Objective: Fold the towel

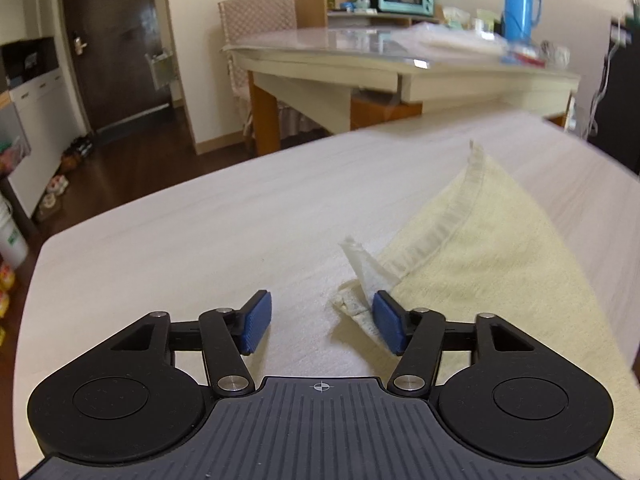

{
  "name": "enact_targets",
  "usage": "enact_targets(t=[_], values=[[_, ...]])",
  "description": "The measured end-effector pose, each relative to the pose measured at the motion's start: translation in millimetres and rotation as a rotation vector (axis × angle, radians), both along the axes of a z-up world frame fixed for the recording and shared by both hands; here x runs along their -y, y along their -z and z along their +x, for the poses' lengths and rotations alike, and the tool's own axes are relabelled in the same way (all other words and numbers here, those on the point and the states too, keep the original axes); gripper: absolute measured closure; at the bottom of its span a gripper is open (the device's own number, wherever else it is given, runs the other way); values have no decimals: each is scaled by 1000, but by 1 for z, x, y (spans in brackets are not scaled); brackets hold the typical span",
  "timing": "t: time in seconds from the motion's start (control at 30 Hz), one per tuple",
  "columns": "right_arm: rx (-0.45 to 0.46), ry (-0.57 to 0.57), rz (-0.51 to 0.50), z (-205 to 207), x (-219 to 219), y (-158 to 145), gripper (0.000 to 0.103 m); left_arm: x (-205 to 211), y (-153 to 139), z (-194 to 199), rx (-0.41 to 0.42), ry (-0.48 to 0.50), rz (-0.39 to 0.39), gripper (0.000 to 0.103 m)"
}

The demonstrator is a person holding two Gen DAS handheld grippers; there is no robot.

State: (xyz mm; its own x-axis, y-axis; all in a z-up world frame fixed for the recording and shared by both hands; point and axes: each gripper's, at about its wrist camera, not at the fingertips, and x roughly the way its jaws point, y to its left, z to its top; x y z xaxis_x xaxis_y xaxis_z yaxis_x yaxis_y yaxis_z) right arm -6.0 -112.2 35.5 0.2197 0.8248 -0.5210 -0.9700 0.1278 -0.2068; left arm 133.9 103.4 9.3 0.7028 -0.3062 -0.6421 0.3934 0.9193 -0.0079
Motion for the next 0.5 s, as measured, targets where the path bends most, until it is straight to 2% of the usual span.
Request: enact_targets(t=[0.07, 0.23, 0.37, 0.5], values=[[-47, 35, 59, 25, 14, -12, 92, -9, -14, 1, 31, -24, -49, 43], [-181, 195, 219, 112, 55, -35, 93, -23, -37, 6, 106, -79, -54, 42], [-279, 312, 295, 169, 84, -33, 92, -21, -35, 13, 109, -82, -32, 42], [-373, 447, 353, 224, 121, -19, 92, -10, -23, 22, 84, -54, -17, 42]])
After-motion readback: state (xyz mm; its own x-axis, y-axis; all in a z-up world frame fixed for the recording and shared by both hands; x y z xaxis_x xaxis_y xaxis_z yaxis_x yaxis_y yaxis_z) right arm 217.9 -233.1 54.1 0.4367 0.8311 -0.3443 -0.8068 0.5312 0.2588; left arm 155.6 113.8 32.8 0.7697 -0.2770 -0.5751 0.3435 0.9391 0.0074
